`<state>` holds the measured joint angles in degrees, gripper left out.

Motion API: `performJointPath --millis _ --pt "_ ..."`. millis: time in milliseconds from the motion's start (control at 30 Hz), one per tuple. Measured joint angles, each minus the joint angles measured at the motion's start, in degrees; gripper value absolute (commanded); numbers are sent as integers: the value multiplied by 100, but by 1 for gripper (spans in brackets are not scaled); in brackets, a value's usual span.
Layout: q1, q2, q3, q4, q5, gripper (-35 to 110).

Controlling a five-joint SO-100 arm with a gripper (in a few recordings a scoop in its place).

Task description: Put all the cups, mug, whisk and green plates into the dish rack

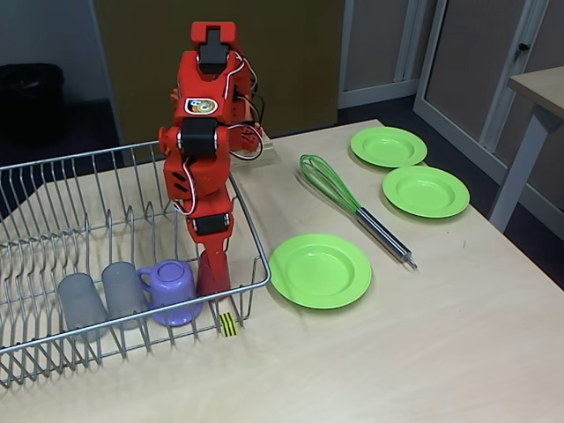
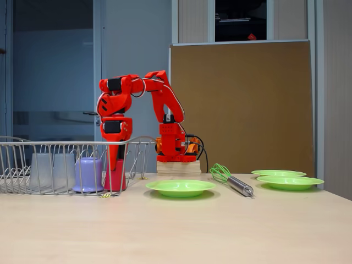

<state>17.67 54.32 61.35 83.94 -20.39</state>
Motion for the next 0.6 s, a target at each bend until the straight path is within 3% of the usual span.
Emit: performJointPath --millis 600 --pt "26 0 0 299 -18 35"
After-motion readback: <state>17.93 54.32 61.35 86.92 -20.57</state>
